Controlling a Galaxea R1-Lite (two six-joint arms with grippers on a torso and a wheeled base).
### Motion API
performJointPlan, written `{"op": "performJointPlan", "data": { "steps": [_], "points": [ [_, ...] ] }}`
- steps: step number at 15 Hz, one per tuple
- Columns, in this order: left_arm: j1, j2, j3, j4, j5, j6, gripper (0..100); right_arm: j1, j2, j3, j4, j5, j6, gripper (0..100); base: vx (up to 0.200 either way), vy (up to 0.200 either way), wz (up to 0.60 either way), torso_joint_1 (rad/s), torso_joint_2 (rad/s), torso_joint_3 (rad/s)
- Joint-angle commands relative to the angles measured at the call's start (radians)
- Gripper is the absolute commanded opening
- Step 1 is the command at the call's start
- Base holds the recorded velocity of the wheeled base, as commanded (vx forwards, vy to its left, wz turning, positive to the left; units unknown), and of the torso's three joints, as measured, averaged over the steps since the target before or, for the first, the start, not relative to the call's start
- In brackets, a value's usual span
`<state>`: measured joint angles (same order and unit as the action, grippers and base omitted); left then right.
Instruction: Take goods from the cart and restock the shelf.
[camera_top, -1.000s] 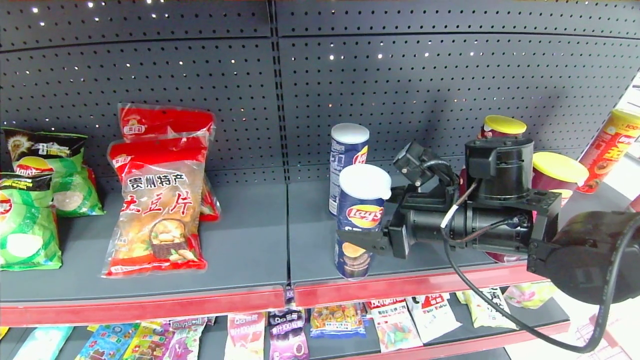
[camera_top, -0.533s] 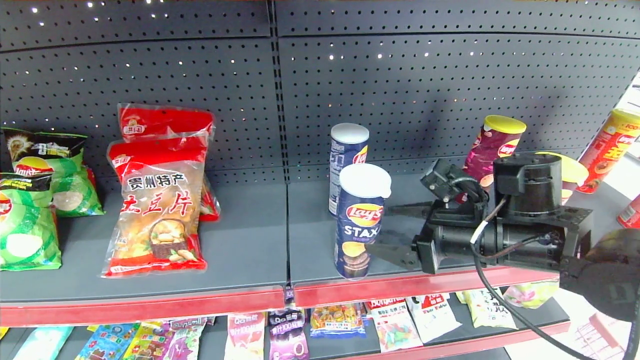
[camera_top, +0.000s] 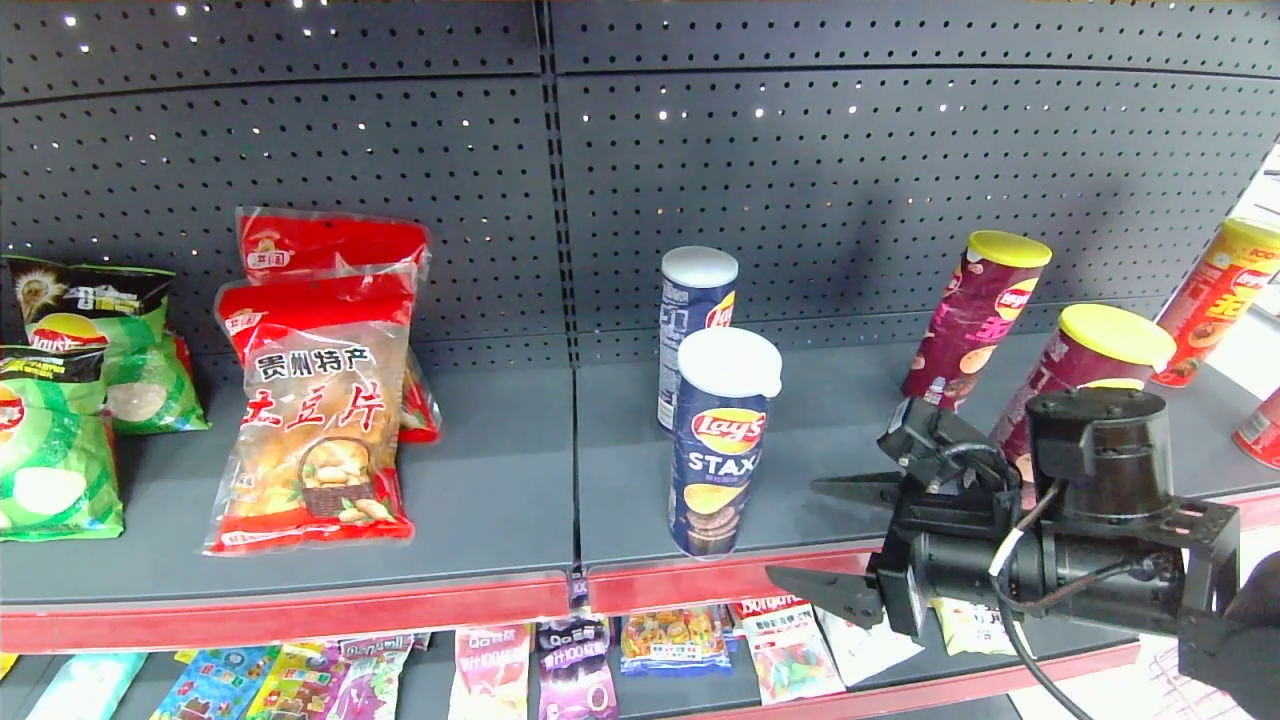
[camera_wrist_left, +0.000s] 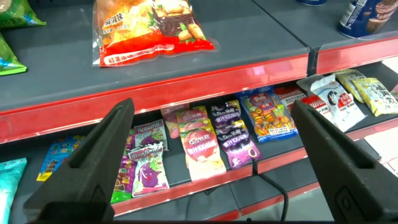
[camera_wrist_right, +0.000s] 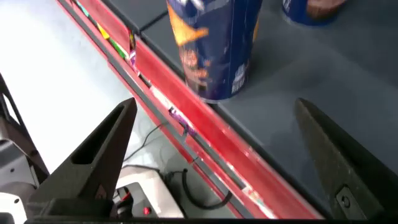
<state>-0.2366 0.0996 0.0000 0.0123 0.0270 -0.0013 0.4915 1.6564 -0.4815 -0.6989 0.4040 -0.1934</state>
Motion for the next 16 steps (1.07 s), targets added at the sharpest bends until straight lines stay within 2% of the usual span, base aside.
{"op": "performJointPlan", "data": {
  "steps": [1, 6, 8, 16],
  "points": [
    [0.0, 0.0, 0.0, 0.0, 0.001, 0.0, 100, -0.001, 0.029, 0.009, -0.001, -0.005, -0.003, 100, 0.0, 0.0, 0.0, 0.0, 0.0, 0.0],
    [0.0, 0.0, 0.0, 0.0, 0.001, 0.0, 100, -0.01, 0.069, 0.006, -0.001, -0.116, -0.018, 100, 0.0, 0.0, 0.0, 0.0, 0.0, 0.0],
    [0.0, 0.0, 0.0, 0.0, 0.001, 0.0, 100, -0.008, 0.097, -0.035, 0.004, -0.221, -0.003, 100, 0.0, 0.0, 0.0, 0.0, 0.0, 0.0],
    [0.0, 0.0, 0.0, 0.0, 0.001, 0.0, 100, 0.022, 0.191, -0.134, 0.01, -0.343, 0.011, 100, 0.0, 0.0, 0.0, 0.0, 0.0, 0.0]
  ]
}}
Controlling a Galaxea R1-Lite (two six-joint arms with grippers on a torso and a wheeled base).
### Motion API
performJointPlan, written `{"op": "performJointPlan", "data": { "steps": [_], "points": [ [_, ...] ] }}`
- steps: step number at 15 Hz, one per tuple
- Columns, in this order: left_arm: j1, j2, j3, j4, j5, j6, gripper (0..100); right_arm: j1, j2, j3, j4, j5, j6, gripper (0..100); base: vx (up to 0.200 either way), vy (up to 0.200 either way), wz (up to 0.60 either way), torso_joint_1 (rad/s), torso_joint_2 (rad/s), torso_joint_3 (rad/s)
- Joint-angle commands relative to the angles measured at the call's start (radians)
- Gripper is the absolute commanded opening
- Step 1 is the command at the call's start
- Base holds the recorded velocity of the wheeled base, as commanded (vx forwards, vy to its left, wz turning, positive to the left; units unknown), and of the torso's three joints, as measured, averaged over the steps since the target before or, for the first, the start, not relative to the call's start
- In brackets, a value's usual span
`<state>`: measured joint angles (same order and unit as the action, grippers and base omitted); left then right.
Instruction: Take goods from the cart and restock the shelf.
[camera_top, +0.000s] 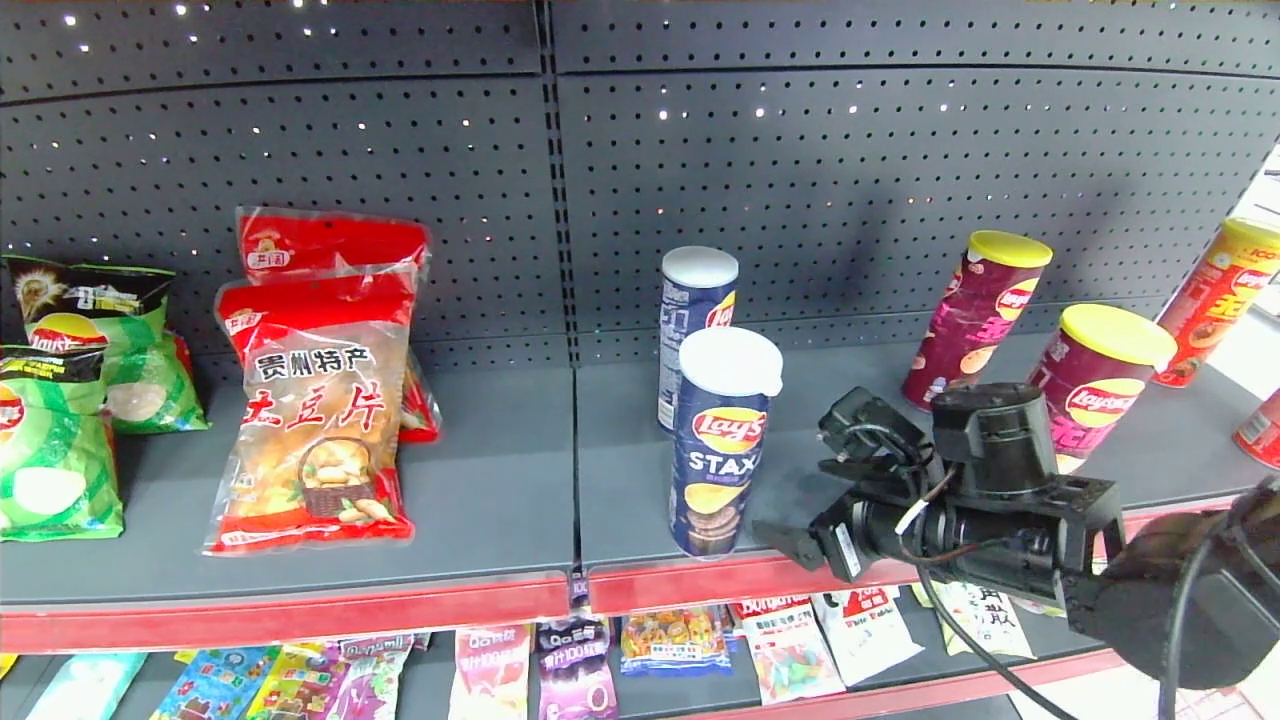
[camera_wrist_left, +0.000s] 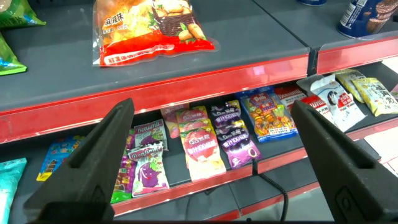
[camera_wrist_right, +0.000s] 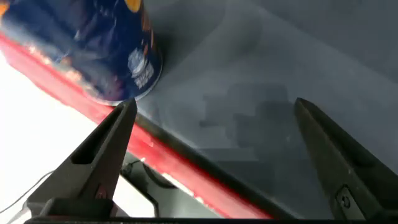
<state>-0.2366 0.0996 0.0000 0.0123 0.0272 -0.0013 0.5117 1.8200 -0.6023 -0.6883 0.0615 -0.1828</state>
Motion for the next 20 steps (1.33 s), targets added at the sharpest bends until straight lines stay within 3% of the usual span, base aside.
{"op": "performJointPlan", "data": {
  "steps": [1, 16, 20],
  "points": [
    [0.0, 0.0, 0.0, 0.0, 0.0, 0.0, 100, 0.002, 0.045, -0.024, 0.0, -0.012, 0.0, 100, 0.0, 0.0, 0.0, 0.0, 0.0, 0.0],
    [0.0, 0.0, 0.0, 0.0, 0.0, 0.0, 100, 0.024, 0.101, -0.07, -0.002, -0.031, 0.005, 100, 0.0, 0.0, 0.0, 0.0, 0.0, 0.0],
    [0.0, 0.002, 0.0, 0.0, 0.0, 0.0, 100, 0.025, -0.027, -0.03, -0.002, -0.034, 0.023, 100, 0.0, 0.0, 0.0, 0.0, 0.0, 0.0]
  ]
}}
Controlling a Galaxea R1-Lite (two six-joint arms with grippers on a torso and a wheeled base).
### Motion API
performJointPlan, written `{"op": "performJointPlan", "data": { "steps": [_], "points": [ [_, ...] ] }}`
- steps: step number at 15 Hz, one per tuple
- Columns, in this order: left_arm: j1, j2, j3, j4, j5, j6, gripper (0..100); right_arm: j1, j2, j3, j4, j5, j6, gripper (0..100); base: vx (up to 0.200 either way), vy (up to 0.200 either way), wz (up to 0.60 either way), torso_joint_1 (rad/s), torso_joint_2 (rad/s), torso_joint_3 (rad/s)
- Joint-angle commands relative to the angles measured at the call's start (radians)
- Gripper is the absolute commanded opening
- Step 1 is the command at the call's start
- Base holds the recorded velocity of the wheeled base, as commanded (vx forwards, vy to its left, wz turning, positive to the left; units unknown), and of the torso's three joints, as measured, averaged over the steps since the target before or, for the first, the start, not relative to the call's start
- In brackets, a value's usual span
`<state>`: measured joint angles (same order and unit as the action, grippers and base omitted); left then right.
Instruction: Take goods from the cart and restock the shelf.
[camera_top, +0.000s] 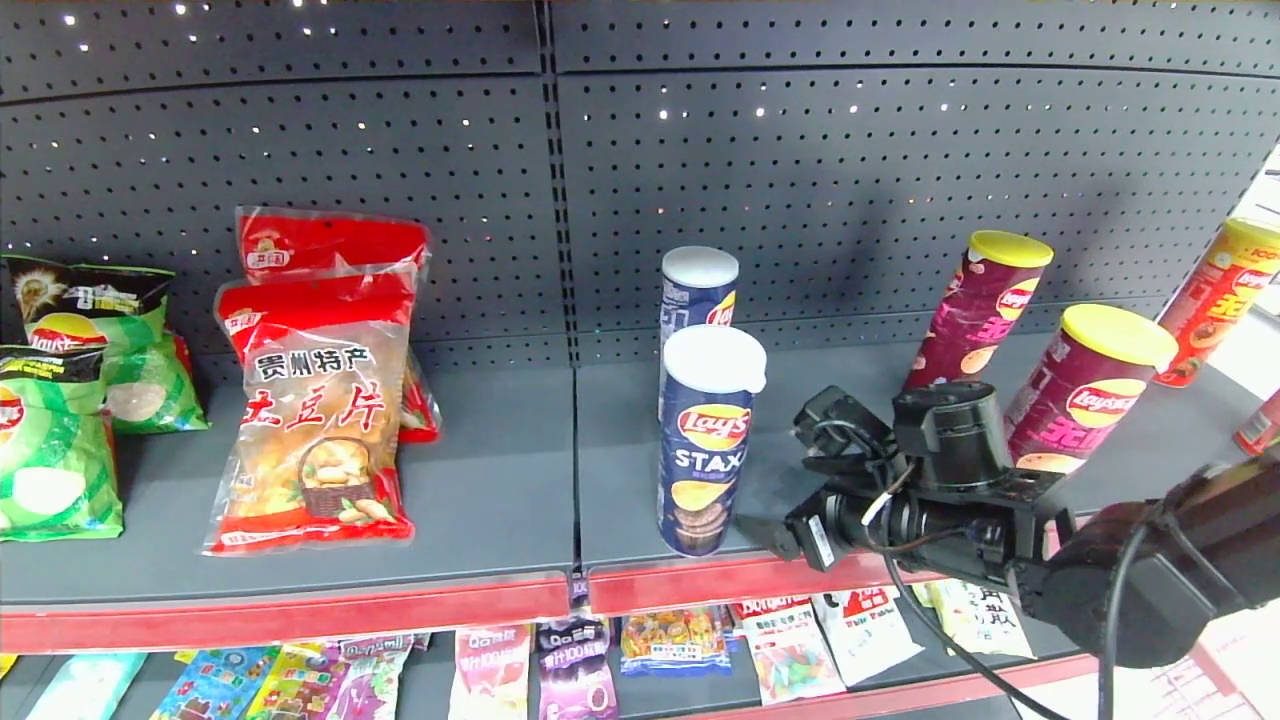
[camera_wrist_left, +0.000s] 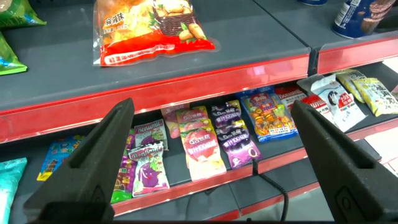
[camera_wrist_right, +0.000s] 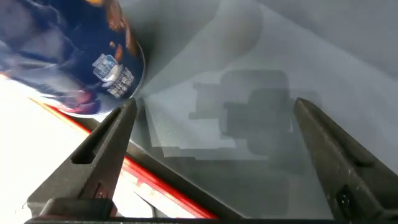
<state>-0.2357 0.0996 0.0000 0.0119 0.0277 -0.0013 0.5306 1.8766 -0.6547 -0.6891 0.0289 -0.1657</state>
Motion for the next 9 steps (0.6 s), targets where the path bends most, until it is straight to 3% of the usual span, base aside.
{"op": "performJointPlan", "data": {
  "steps": [1, 5, 9],
  "points": [
    [0.0, 0.0, 0.0, 0.0, 0.0, 0.0, 100, 0.008, -0.109, 0.033, -0.006, -0.006, 0.008, 100, 0.0, 0.0, 0.0, 0.0, 0.0, 0.0],
    [0.0, 0.0, 0.0, 0.0, 0.001, 0.0, 100, 0.089, -0.419, 0.228, 0.003, -0.018, 0.031, 100, 0.0, 0.0, 0.0, 0.0, 0.0, 0.0],
    [0.0, 0.0, 0.0, 0.0, 0.0, 0.0, 100, 0.046, -0.726, 0.464, 0.04, 0.043, 0.023, 100, 0.0, 0.0, 0.0, 0.0, 0.0, 0.0]
  ]
}}
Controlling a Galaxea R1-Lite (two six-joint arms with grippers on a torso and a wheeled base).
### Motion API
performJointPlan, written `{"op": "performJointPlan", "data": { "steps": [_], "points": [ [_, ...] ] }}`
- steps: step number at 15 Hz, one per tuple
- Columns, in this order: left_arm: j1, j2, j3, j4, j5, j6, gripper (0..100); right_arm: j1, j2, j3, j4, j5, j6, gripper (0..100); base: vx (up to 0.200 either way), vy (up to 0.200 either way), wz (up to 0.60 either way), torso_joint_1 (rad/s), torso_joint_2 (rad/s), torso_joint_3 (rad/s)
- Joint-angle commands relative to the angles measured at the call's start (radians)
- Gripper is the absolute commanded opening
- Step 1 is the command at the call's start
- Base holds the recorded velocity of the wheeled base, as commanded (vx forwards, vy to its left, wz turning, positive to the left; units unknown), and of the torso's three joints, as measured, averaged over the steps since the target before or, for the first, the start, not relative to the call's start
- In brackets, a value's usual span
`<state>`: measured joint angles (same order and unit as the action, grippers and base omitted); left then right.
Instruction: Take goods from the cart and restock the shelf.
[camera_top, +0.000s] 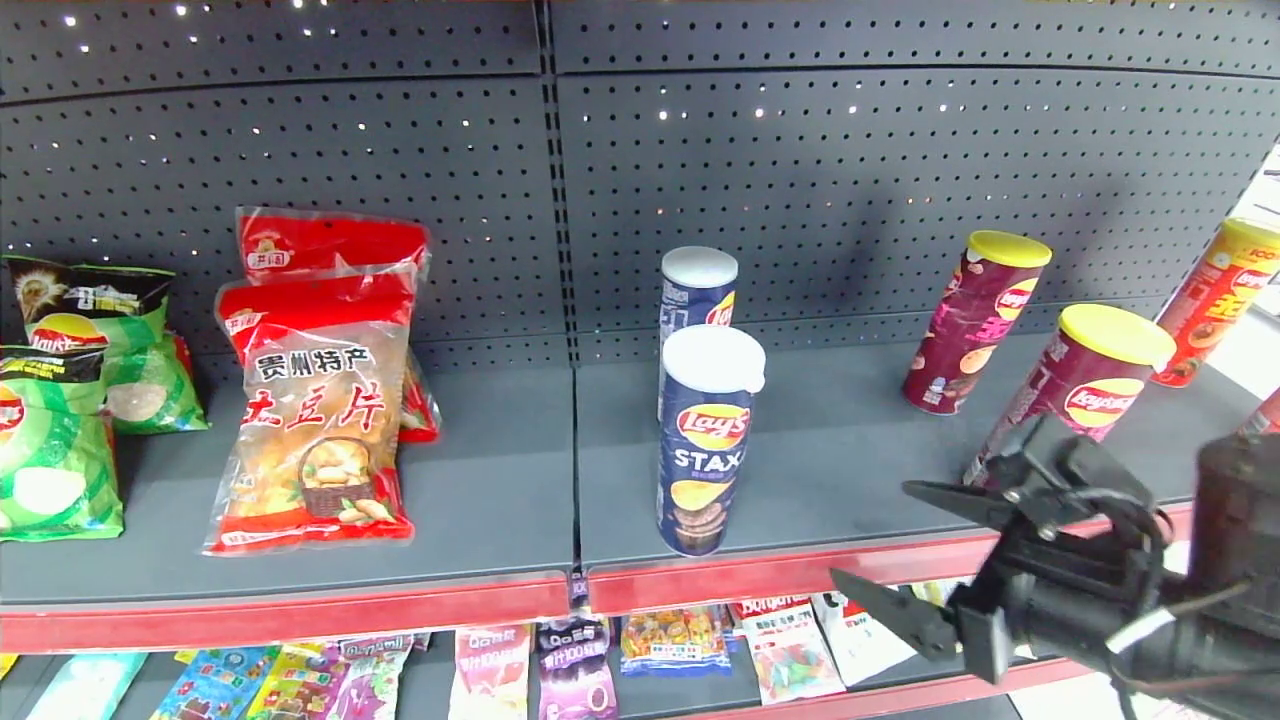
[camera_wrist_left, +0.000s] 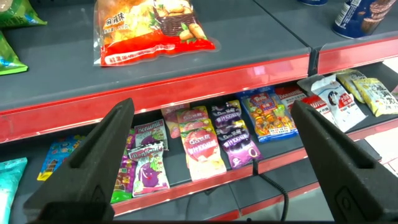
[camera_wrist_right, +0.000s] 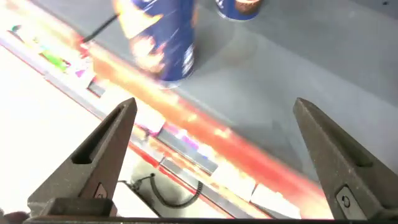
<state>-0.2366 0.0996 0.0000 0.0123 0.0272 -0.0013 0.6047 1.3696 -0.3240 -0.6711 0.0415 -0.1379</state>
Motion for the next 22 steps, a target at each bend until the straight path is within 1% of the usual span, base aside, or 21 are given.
{"op": "performJointPlan", "data": {
  "steps": [1, 2, 3, 5, 6, 7, 8, 9, 10, 11, 12, 14, 15, 16, 18, 21, 22],
  "points": [
    [0.0, 0.0, 0.0, 0.0, 0.0, 0.0, 100, -0.098, -0.337, 0.189, 0.097, 0.089, -0.022, 100, 0.0, 0.0, 0.0, 0.0, 0.0, 0.0],
    [0.0, 0.0, 0.0, 0.0, 0.002, 0.0, 100, -0.16, -0.428, 0.214, 0.177, 0.126, -0.026, 100, 0.0, 0.0, 0.0, 0.0, 0.0, 0.0],
    [0.0, 0.002, 0.0, 0.0, 0.0, 0.0, 100, -0.184, -0.475, 0.221, 0.219, 0.146, -0.031, 100, 0.0, 0.0, 0.0, 0.0, 0.0, 0.0],
    [0.0, 0.0, 0.0, 0.0, 0.0, 0.0, 100, -0.272, -0.63, 0.229, 0.372, 0.21, -0.052, 100, 0.0, 0.0, 0.0, 0.0, 0.0, 0.0],
    [0.0, 0.0, 0.0, 0.0, 0.0, 0.0, 100, -0.272, -0.664, 0.232, 0.4, 0.209, -0.051, 100, 0.0, 0.0, 0.0, 0.0, 0.0, 0.0],
    [0.0, 0.002, 0.0, 0.0, 0.0, 0.0, 100, -0.27, -0.768, 0.246, 0.478, 0.205, -0.052, 100, 0.0, 0.0, 0.0, 0.0, 0.0, 0.0],
    [0.0, 0.0, 0.0, 0.0, 0.0, 0.0, 100, -0.27, -0.816, 0.249, 0.515, 0.205, -0.054, 100, 0.0, 0.0, 0.0, 0.0, 0.0, 0.0],
    [0.0, 0.002, 0.0, 0.0, 0.0, 0.0, 100, -0.273, -0.9, 0.247, 0.584, 0.199, -0.057, 100, 0.0, 0.0, 0.0, 0.0, 0.0, 0.0],
    [0.0, 0.002, 0.0, 0.0, 0.0, 0.0, 100, -0.273, -0.9, 0.247, 0.584, 0.199, -0.057, 100, 0.0, 0.0, 0.0, 0.0, 0.0, 0.0],
    [0.0, 0.0, 0.0, 0.0, 0.0, 0.0, 100, -0.284, -1.107, 0.22, 0.751, 0.106, -0.055, 100, 0.0, 0.0, 0.0, 0.0, 0.0, 0.0],
    [0.0, 0.002, 0.0, 0.0, 0.002, 0.0, 100, -0.287, -1.17, 0.207, 0.797, 0.047, -0.052, 100, 0.0, 0.0, 0.0, 0.0, 0.0, 0.0],
    [0.0, 0.0, 0.0, 0.0, 0.0, 0.0, 100, -0.289, -1.238, 0.203, 0.814, -0.046, -0.052, 100, 0.0, 0.0, 0.0, 0.0, 0.0, 0.0],
    [0.0, 0.0, 0.0, 0.0, 0.0, 0.0, 100, -0.293, -1.278, 0.203, 0.815, -0.124, -0.052, 100, 0.0, 0.0, 0.0, 0.0, 0.0, 0.0],
    [0.0, 0.002, 0.0, 0.0, 0.0, 0.0, 100, -0.292, -1.31, 0.212, 0.815, -0.158, -0.052, 100, 0.0, 0.0, 0.0, 0.0, 0.0, 0.0],
    [0.0, 0.0, 0.0, 0.0, 0.0, 0.0, 100, -0.289, -1.363, 0.221, 0.815, -0.157, -0.04, 100, 0.0, 0.0, 0.0, 0.0, 0.0, 0.0],
    [0.0, 0.0, 0.0, 0.0, 0.0, 0.0, 100, -0.289, -1.367, 0.223, 0.817, -0.164, 0.038, 100, 0.0, 0.0, 0.0, 0.001, 0.0, 0.017],
    [0.0, 0.0, 0.0, 0.0, 0.0, 0.0, 100, -0.301, -1.368, 0.223, 0.817, -0.186, 0.044, 100, 0.0, 0.0, 0.0, 0.0, 0.0, 0.0]
  ]
}}
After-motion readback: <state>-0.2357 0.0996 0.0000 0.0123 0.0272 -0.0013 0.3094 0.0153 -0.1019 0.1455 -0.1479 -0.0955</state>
